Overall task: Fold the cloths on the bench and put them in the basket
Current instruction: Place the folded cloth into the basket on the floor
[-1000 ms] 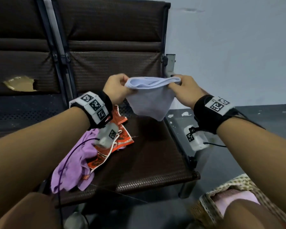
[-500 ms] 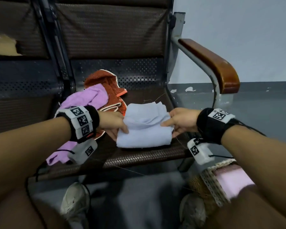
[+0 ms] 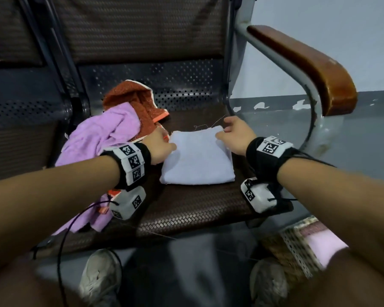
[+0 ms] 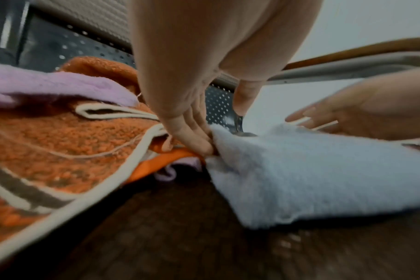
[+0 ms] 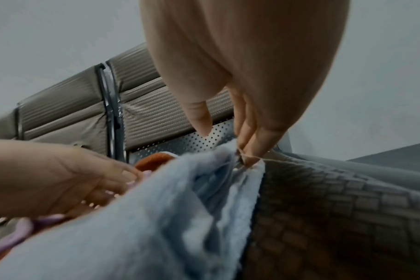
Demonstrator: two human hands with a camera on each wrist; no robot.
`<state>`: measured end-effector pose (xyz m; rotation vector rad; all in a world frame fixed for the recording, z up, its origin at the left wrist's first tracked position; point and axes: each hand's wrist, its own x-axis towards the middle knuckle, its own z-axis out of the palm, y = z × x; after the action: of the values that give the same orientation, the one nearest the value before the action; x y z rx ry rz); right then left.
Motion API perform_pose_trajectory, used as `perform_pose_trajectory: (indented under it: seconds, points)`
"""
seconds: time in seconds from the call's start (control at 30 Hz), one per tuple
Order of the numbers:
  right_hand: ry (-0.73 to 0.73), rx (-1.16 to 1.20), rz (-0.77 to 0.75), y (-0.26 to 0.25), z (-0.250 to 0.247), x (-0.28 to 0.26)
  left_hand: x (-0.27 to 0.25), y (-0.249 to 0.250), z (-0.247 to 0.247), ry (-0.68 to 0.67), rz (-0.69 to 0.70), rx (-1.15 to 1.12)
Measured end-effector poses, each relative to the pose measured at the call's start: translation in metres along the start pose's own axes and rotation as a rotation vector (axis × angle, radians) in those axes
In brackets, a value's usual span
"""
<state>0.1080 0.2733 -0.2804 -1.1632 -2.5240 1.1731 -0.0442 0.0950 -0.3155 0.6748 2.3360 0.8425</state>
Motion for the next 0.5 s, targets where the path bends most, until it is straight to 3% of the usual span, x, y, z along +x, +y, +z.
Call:
perform_pose_trajectory:
  seconds: [0.1, 0.2, 0.27, 0.33, 0.5]
  points:
    - [-0.027, -0.271, -0.227, 0.0, 0.004, -0.017, -0.013, -0.002, -0.003, 0.136, 0.233, 0.206]
    - [-0.255, -0.413, -0.4, 0.003, 0.009, -0.041, -0.029, -0.002, -0.002, -0.086, 0.346, 0.21]
    - [-0.385, -0.577, -0.404, 0.006, 0.009, -0.051, -0.039, -0.003, 0.003, -0.217, 0.37, 0.382]
    - [-0.439, -0.692, -0.378, 0.009, 0.004, -0.057, -0.044, -0.007, 0.008, -0.252, 0.387, 0.453]
    - [-0.336, -0.647, -0.416, 0.013, -0.01, -0.065, -0.051, -0.011, 0.006, -0.113, 0.409, 0.472]
